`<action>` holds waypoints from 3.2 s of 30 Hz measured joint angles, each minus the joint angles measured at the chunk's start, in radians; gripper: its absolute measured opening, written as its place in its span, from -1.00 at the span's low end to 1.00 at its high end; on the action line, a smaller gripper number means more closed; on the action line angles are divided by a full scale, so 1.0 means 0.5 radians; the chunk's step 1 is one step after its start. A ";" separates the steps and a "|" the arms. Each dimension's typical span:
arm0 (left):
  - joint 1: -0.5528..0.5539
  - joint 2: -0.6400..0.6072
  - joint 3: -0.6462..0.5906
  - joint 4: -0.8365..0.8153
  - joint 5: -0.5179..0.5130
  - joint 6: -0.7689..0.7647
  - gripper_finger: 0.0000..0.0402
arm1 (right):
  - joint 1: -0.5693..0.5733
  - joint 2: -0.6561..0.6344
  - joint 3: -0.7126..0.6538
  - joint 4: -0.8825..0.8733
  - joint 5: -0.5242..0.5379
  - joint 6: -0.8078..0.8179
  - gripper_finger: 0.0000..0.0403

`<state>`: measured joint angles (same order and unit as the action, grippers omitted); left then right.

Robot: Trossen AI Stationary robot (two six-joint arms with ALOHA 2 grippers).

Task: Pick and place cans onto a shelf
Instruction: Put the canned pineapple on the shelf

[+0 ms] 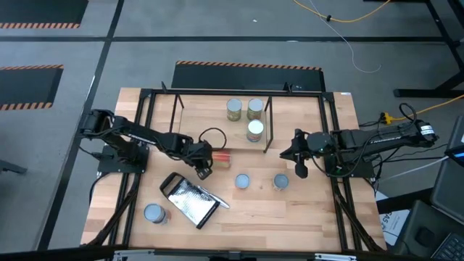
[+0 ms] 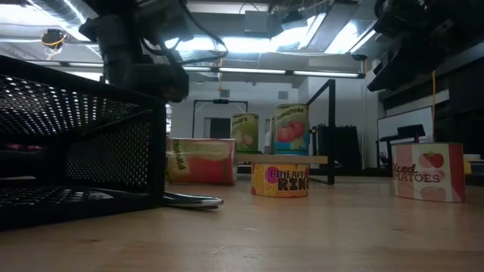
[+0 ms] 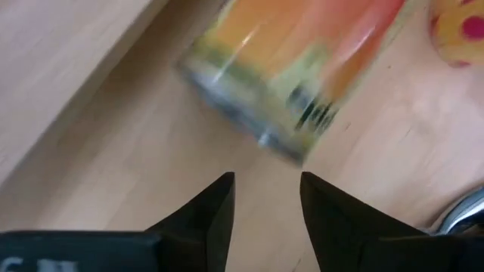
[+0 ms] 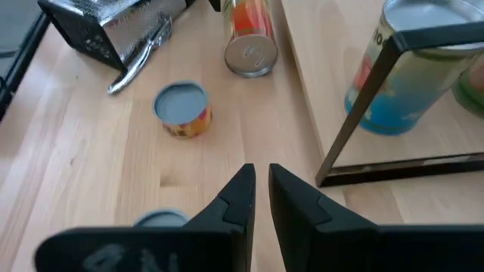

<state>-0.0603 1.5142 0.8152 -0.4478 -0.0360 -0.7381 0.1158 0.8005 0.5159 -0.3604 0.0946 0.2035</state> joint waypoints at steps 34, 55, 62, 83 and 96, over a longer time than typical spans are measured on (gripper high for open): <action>0.004 -0.004 -0.001 0.292 0.001 0.032 -0.28 | 0.094 0.545 0.002 0.657 -0.129 0.057 -0.77; 0.004 -0.004 -0.001 0.322 -0.001 0.033 -0.28 | 0.163 1.553 0.118 1.748 0.100 0.055 -0.77; 0.004 -0.004 -0.001 0.324 -0.001 0.033 -0.28 | 0.139 1.849 0.330 1.747 0.138 0.047 -0.77; 0.004 -0.004 -0.001 0.363 -0.005 0.033 -0.47 | 0.004 2.184 0.551 1.743 0.143 0.047 -0.77; 0.003 -0.004 -0.001 0.360 0.014 0.036 -0.95 | 0.004 2.184 0.551 1.737 0.152 0.047 -0.77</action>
<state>-0.0589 1.5120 0.8146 -0.2676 -0.0289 -0.7200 0.1175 1.8927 0.7914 0.5080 0.1705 0.2268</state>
